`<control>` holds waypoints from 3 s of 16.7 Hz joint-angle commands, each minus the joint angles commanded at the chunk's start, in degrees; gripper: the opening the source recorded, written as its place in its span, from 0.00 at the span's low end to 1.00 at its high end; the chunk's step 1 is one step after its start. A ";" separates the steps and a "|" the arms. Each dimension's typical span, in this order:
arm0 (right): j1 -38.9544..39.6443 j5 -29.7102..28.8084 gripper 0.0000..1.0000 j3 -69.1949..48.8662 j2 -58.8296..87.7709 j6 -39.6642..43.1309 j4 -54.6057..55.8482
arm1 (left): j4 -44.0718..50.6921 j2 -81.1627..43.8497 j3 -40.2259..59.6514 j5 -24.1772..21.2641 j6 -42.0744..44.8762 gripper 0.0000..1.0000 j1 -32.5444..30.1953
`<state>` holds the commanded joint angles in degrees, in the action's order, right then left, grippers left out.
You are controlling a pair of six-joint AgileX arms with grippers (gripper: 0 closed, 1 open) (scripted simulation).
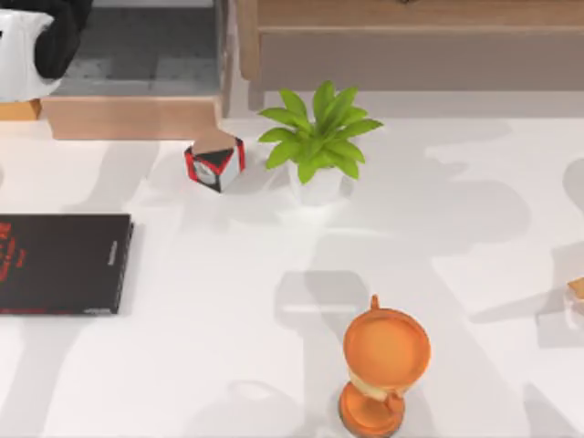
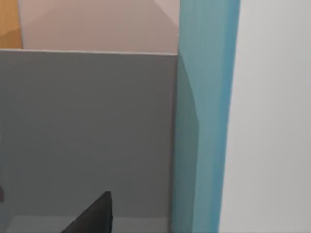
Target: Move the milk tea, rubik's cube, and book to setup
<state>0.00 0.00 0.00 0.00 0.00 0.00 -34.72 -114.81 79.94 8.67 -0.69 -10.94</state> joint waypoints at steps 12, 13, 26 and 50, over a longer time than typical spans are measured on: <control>0.00 0.00 1.00 0.00 0.00 0.00 0.00 | 0.00 0.00 0.00 0.00 0.00 0.10 0.00; 0.00 0.00 1.00 0.00 0.00 0.00 0.00 | 0.00 0.00 0.00 0.00 0.00 0.02 0.00; 0.00 0.00 1.00 0.00 0.00 0.00 0.00 | 0.55 1.40 -0.75 0.12 0.09 0.00 -0.20; 0.00 0.00 1.00 0.00 0.00 0.00 0.00 | -9.48 32.84 -38.47 -7.74 58.25 0.00 7.75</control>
<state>0.00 0.00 0.00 0.00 0.00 0.00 -44.19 -81.97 41.47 0.93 57.56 -3.18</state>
